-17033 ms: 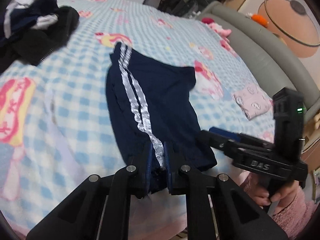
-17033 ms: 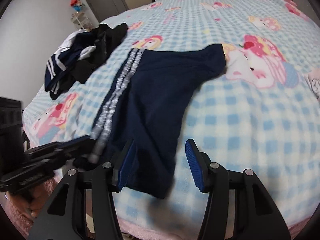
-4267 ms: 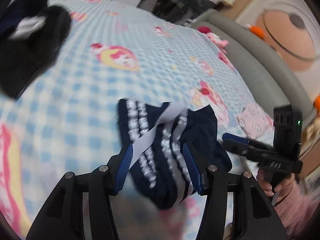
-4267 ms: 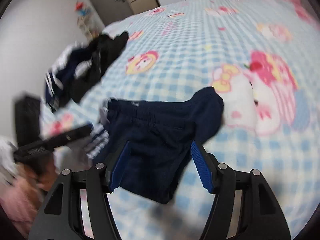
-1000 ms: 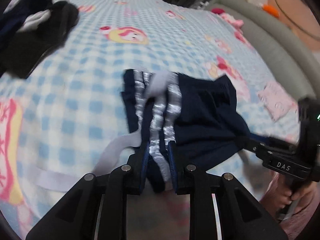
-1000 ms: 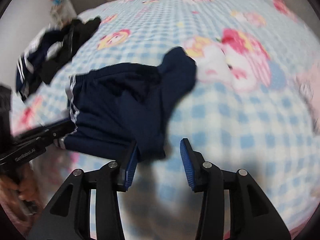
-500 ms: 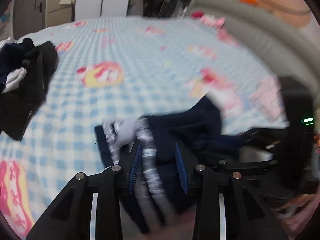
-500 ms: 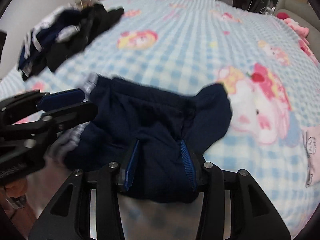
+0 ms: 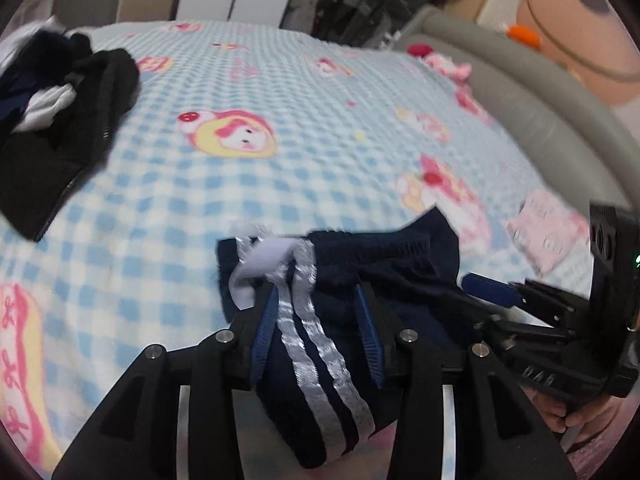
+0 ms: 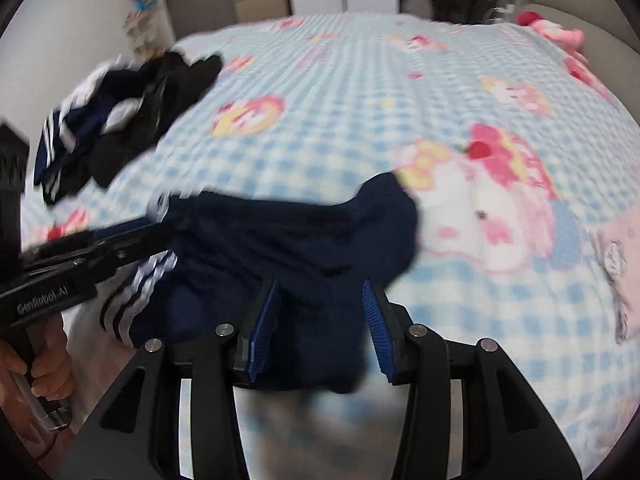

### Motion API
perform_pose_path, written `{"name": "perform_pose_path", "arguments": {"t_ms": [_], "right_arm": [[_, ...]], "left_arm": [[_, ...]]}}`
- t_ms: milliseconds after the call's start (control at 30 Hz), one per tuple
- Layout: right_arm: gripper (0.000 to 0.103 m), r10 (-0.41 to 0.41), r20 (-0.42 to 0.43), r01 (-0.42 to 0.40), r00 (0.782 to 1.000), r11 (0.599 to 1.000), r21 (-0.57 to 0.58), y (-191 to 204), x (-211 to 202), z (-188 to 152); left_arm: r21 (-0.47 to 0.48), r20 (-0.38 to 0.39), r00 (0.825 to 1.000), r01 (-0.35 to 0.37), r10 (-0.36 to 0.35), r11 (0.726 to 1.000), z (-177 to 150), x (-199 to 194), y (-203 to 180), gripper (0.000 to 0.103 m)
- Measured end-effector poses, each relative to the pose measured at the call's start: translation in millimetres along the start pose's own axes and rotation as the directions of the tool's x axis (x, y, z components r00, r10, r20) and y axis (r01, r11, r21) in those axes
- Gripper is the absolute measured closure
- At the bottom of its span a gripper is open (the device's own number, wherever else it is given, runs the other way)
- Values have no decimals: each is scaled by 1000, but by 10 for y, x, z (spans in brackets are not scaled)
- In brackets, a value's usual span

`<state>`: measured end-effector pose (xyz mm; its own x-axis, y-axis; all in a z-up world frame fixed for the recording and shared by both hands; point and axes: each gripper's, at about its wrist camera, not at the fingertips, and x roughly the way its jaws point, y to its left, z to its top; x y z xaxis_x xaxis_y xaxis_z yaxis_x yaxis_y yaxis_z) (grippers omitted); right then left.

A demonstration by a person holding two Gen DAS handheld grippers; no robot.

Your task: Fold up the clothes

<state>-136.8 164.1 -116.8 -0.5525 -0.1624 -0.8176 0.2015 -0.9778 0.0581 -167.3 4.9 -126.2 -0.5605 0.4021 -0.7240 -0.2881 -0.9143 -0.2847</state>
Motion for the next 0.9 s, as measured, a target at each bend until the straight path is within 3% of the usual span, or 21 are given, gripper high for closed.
{"name": "perform_pose_path", "arguments": {"t_ms": [67,167,267,300,433,467,533,633,733,800,900], "right_arm": [[59,-36,-38,36,999,999,-19,44,137,-17],[59,-72,-38,73,997,997,19,-63,142,-31],[59,-91,0,90,996,989,118,-294,-30,-26],[59,-76,10,74,997,988,137,-344,-70,-18],[57,57,22,-60,998,984,166,-378,-119,25],[57,82,24,-84,996,984,157,-340,-104,35],[51,86,-3,-85,996,989,117,-237,-19,38],[53,-52,-69,56,996,997,55,-192,147,-21],[53,-27,-22,30,999,990,139,-356,-4,-41],[51,-46,28,40,999,982,185,-480,-171,-30],[51,-3,46,-7,999,974,227,-631,-304,18]], "left_arm": [[26,-44,996,-70,71,997,-46,112,-3,61],[-49,-70,993,-103,100,993,-71,69,214,61],[-143,-31,995,-95,92,985,-33,-125,440,61],[-169,-22,997,-77,75,983,-24,-176,503,61],[-237,-16,994,100,-107,966,-38,-192,560,50],[-218,-26,994,99,-107,971,-49,-154,498,50],[-165,-52,997,40,-49,986,-62,-65,377,50],[-104,-81,992,-107,99,989,-71,33,324,50],[-220,-53,997,-70,60,973,-37,-59,529,51],[-244,-46,999,-39,29,969,-35,-106,582,51],[-286,-68,992,79,-102,955,-89,-97,581,50]]}}
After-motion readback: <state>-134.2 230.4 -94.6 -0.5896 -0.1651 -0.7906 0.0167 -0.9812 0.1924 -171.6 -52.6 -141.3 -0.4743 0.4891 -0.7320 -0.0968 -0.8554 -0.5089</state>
